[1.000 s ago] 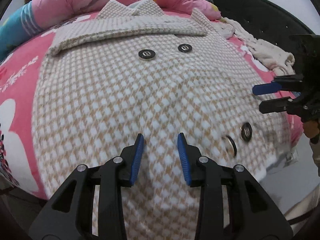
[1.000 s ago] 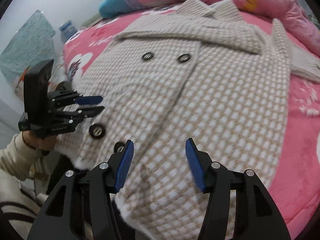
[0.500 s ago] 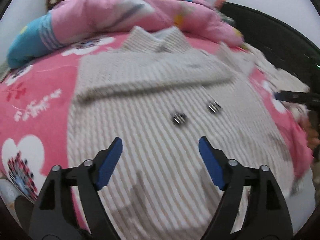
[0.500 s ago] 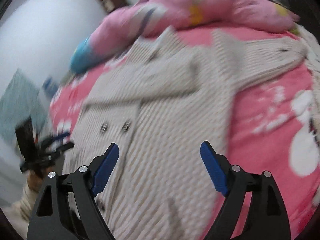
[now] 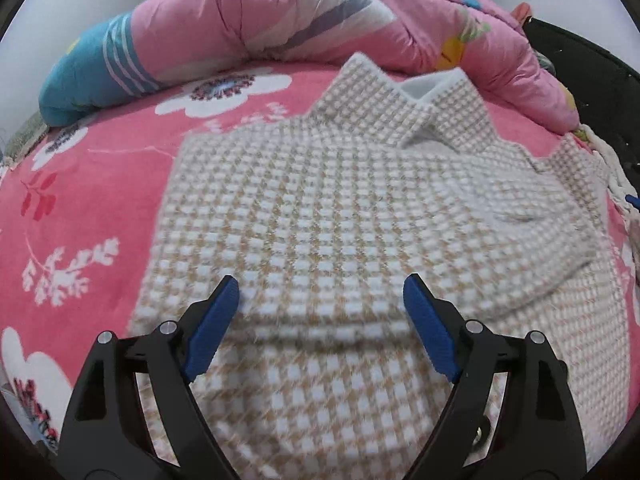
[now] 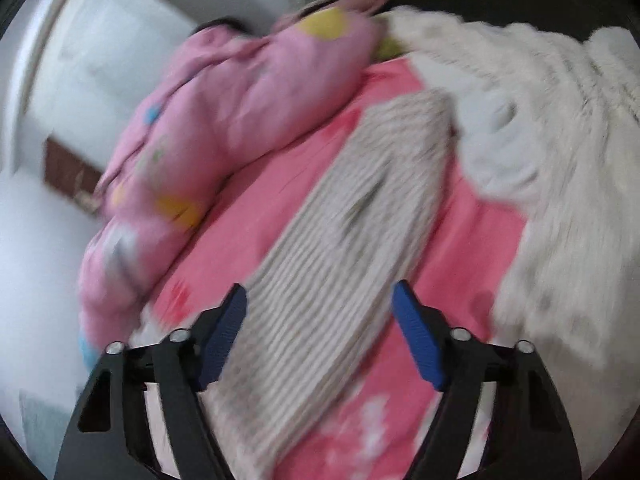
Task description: Fold large clothes
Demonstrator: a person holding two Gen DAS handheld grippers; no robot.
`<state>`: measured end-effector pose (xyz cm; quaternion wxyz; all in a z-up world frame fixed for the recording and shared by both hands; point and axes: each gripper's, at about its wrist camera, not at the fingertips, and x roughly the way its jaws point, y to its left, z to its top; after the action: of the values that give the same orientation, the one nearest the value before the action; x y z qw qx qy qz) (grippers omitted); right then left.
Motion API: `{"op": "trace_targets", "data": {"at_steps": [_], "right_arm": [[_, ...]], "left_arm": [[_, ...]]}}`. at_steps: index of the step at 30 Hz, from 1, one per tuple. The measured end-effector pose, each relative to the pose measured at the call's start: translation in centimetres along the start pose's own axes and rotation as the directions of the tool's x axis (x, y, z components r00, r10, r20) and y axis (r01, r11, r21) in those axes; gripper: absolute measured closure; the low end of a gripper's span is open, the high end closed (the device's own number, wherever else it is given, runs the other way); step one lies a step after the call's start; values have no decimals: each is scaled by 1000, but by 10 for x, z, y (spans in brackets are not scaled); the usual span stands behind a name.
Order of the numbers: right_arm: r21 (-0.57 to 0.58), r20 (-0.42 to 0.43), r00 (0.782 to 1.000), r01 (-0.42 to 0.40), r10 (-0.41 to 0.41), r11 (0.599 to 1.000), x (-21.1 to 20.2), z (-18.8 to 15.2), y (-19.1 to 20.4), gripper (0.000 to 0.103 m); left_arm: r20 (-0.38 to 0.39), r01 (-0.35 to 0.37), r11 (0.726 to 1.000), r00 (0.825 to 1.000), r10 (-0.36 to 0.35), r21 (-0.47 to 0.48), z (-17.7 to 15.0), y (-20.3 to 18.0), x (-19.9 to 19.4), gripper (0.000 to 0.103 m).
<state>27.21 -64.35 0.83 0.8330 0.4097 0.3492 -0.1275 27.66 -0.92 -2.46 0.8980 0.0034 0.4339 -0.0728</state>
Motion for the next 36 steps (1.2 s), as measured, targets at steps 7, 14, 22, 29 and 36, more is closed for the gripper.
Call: {"op": "trace_targets", "data": {"at_steps": [7,14,22,29,36], "right_arm": [[93,46,989,137,-141,986,31,45,-28,40],[150,19,975,215,-220,965,62,56,-48,52],[129,6,974,225,-228,966,70,65,-53,85],[32,89,986,139,-141,990,16,67,-20,92],[-163,191,980,87,-55,983,-60,53,55,92]], "left_arm": [[12,14,1000,1000,-14,10,-8,2,10,20],[25,34,999,999,-34,-3,-12,4,13,19],[28,37,999,999,-37,-5,-14,5,13,19],[26,48,999,999,-48,-12,-13,6,13,19],[24,56,998,998,-55,-10,-13,6,13,18]]}}
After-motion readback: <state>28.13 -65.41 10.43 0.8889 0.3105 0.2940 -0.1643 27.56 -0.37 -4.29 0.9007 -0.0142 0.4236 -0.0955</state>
